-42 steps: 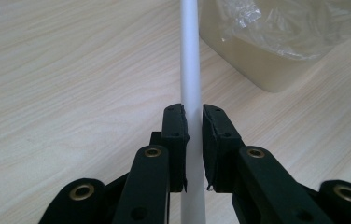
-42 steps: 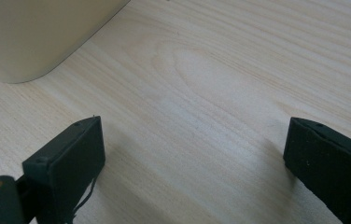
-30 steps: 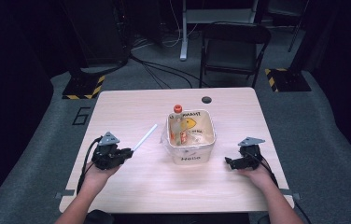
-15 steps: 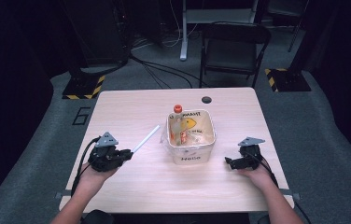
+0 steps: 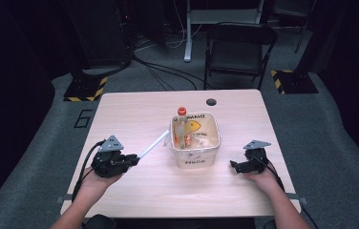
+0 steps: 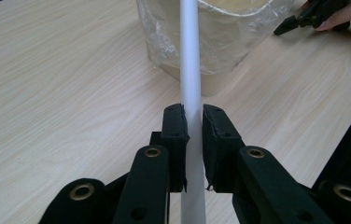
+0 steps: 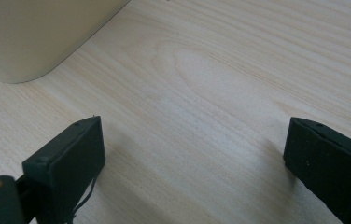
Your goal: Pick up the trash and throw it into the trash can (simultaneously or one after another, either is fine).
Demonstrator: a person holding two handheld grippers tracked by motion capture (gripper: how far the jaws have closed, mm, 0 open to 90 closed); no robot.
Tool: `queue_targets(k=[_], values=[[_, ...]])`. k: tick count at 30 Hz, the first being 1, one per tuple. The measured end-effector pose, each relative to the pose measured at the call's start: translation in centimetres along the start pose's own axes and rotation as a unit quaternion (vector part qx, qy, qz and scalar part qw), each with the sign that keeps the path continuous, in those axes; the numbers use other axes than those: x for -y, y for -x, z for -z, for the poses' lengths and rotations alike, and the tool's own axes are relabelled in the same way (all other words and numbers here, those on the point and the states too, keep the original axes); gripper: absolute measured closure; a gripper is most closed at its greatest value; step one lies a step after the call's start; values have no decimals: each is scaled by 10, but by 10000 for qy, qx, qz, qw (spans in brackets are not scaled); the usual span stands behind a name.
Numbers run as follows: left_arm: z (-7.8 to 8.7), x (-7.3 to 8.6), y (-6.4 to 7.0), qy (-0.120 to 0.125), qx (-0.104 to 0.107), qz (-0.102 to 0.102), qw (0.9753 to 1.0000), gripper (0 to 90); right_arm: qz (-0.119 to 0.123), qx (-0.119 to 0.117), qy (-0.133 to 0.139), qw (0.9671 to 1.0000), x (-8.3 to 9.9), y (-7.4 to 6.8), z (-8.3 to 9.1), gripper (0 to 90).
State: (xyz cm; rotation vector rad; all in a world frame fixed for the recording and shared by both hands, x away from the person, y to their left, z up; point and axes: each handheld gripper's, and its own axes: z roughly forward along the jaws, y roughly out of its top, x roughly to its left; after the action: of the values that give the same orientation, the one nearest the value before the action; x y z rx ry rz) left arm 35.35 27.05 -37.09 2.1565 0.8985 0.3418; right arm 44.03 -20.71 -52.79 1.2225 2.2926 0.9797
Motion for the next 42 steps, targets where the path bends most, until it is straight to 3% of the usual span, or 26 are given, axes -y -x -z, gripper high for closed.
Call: queue_targets(k=[10,23,30,42], values=[[-4,-10,10,-19,152,-193,9997,798,2,1,0,10000,0,0,0,44],[-17,-23,16,-13,231,-243,9994,797,-2,-2,-2,10000,0,0,0,44],[-26,-33,21,34,282,-365,9989,797,5,0,0,10000,0,0,0,44],[-45,-50,23,2,385,-326,9987,796,2,-18,-3,10000,0,0,0,44]])
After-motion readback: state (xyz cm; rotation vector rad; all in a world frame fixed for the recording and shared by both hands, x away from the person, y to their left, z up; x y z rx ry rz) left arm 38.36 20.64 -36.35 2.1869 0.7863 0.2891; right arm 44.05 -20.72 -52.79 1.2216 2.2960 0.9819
